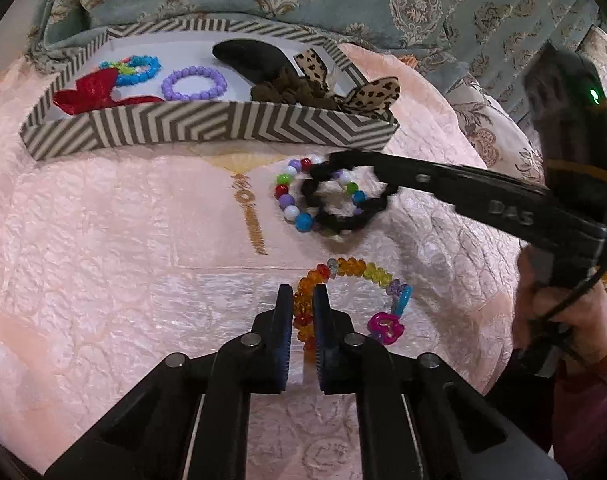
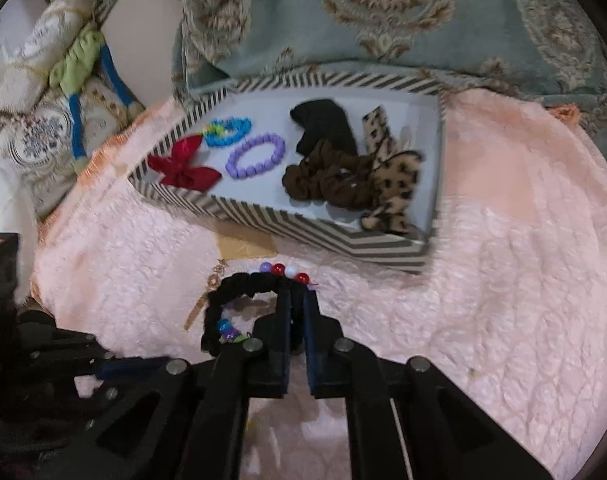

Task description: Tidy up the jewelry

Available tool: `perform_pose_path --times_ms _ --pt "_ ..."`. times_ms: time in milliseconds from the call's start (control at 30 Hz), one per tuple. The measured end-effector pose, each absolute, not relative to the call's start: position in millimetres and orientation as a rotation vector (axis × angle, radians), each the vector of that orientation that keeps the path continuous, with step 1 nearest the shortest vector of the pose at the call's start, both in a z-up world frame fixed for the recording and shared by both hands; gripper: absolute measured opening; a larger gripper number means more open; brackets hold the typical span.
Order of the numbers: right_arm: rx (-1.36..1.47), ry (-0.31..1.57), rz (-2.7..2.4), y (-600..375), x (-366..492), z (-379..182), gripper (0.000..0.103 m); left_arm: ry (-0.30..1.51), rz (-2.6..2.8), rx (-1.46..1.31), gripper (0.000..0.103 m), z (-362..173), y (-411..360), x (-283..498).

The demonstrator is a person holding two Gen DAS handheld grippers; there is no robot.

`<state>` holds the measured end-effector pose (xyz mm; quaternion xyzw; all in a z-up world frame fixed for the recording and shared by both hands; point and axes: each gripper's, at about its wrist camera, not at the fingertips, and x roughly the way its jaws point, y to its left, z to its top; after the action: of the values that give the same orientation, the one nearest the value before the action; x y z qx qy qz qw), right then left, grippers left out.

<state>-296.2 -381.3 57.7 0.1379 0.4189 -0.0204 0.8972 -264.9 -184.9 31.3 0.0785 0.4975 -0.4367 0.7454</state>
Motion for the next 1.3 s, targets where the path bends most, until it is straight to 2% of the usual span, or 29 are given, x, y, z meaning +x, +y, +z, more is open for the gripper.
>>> perform_pose_path --times_ms 433,1300 --pt "0.367 0.792 -0.101 -406.5 -349.9 79.8 0.006 1.033 -0.901 0.152 0.0 53.0 -163.9 -254.8" --pt "0.332 0.762 -0.093 -391.5 -367.5 102.3 0.006 0.91 -0.79 0.119 0.0 106.9 -124.1 -225.0"
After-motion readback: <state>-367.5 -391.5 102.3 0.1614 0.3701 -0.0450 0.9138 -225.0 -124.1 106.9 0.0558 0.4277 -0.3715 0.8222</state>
